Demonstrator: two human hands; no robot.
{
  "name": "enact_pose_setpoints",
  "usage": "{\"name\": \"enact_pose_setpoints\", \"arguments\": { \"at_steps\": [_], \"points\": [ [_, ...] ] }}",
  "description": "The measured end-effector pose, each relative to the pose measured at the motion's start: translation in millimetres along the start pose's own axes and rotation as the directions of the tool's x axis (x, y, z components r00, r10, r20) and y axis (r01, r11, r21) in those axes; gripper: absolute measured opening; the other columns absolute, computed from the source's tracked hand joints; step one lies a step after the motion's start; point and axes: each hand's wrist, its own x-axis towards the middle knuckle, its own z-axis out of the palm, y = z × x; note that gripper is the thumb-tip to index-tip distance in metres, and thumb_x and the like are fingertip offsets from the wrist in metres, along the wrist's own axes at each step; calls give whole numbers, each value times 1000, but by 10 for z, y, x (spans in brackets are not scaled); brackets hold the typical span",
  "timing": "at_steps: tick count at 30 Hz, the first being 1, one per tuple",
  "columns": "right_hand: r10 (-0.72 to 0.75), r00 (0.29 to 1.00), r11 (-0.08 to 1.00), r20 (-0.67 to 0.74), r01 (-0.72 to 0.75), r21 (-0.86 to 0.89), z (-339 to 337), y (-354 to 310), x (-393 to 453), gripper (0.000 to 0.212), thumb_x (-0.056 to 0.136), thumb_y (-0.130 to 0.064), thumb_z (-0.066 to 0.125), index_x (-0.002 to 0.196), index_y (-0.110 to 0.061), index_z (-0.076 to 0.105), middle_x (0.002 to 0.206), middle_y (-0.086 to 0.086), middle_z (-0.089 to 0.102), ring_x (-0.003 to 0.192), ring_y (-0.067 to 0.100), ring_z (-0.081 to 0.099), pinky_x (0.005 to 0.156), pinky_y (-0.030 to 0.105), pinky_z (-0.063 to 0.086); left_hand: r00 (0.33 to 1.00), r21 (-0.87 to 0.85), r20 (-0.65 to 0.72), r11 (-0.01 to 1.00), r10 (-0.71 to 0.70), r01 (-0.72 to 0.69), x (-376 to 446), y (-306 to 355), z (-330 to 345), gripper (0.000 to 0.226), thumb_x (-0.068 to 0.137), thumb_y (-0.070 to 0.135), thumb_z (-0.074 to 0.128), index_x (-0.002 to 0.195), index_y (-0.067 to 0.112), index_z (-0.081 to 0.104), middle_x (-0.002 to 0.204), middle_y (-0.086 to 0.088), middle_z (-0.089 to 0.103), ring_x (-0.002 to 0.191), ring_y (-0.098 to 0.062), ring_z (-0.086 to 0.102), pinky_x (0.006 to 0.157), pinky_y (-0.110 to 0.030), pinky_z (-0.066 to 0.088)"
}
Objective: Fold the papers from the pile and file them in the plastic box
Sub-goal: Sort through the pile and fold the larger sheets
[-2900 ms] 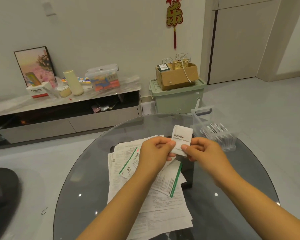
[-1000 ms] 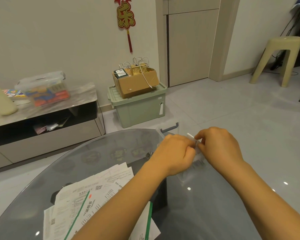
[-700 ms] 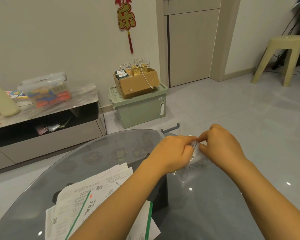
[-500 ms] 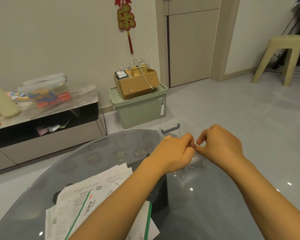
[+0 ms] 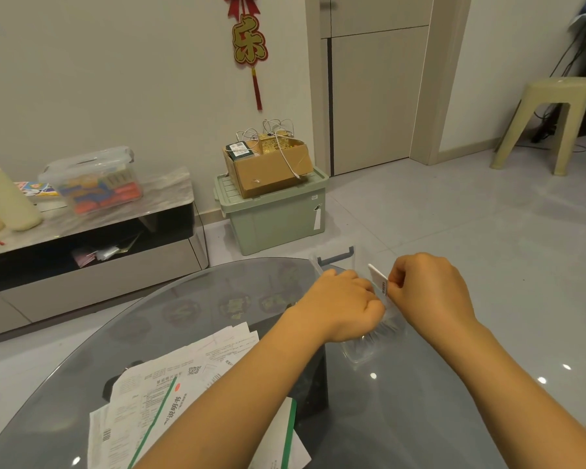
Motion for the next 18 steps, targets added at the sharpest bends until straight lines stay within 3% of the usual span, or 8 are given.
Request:
{"name": "enact_pose_setpoints", "arguments": {
  "at_steps": [5,8,11,18],
  "points": [
    [0,999,999,42,2,-39,15,-10,13,14,83,-9,56,79,-10,69,78,8,66,68,24,55,56,25,38,998,-36,-57,999,24,-26,-2,-48,42,86,66,45,-5,102,15,68,110,-2,66,96,-18,49,95,-35,30],
    [34,998,994,-48,-29,107,-63,38,16,12,81,-10,59,74,-10,69,73,6,67,69,26,59,59,29,46,999,-46,-29,999,13,-15,-29,-14,-6,73,78,39,5,119,21,63,121,-3,63,106,-18,48,99,-35,29],
    [54,989,975,-140,-23,220,-122,57,25,10,79,-9,61,73,-11,68,69,3,65,67,22,58,59,28,43,1000,-34,7,999,17,-16,-55,30,-53,66,82,35,11,137,28,47,139,-2,51,114,-19,45,99,-35,27],
    [-3,992,988,-128,23,154,-84,49,30,11,78,-3,60,69,-6,65,71,8,60,64,24,55,54,27,41,994,36,108,999,-33,30,16,89,-118,63,87,36,9,136,26,47,132,-8,51,114,-22,42,99,-38,31]
  ]
}}
